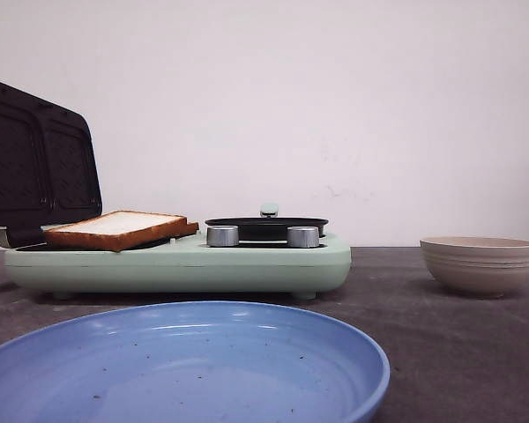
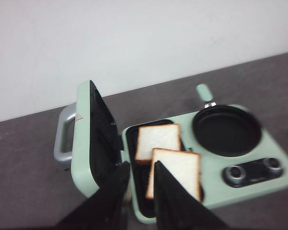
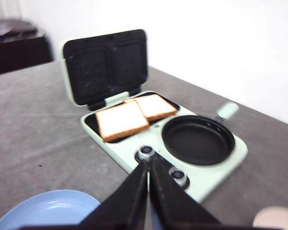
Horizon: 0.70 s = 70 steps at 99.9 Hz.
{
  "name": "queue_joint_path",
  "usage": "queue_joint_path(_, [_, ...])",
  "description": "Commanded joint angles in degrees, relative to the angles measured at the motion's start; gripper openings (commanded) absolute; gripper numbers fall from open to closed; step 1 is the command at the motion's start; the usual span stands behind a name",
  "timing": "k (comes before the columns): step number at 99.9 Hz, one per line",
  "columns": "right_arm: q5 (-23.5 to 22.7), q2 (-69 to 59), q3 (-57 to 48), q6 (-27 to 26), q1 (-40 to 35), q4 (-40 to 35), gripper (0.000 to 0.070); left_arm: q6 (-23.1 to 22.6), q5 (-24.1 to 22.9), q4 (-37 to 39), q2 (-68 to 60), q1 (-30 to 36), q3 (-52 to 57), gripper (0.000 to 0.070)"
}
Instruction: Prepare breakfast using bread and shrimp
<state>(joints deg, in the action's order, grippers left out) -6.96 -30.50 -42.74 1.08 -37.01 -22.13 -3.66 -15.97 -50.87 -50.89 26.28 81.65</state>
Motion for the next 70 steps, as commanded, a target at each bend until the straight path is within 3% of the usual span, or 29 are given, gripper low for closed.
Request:
queue_joint_path(1, [1.4, 2.7, 3.6, -4.4, -0.2, 0.8, 0.0000, -3.9, -3.6, 4.1, -2.6, -0.4, 0.6, 0.0011])
queue_joint_path(12, [2.2, 6.5, 8.1, -6.7, -0.2, 0.1, 0.0000, -7.6, -9.6, 13.4, -7.9, -2.8, 0.7, 0.0010])
queue_joint_path(29, [2.5, 8.9, 9.4, -9.6, -0.2, -0.5, 0.0000, -5.7, -8.7, 27.0, -14.7, -8.8, 1.1, 0.0008])
queue_joint_path(43, [2.5, 9.0, 9.4, -10.6, -0.2, -0.5, 0.0000, -1.8, -2.6, 29.2, -20.3, -18.8, 3.0, 0.0007])
queue_joint_path(63, [0.9, 9.0, 9.4, -11.7, -0.2, -1.3, 0.0000, 9.2, 7.3, 22.2, -26.5, -32.9, 5.5, 0.0012])
queue_joint_path(70, [0.9, 9.0, 9.4, -11.7, -0.3, -1.9, 0.0000, 12.3, 13.6, 20.3, -28.0, -37.1, 5.7, 0.0036])
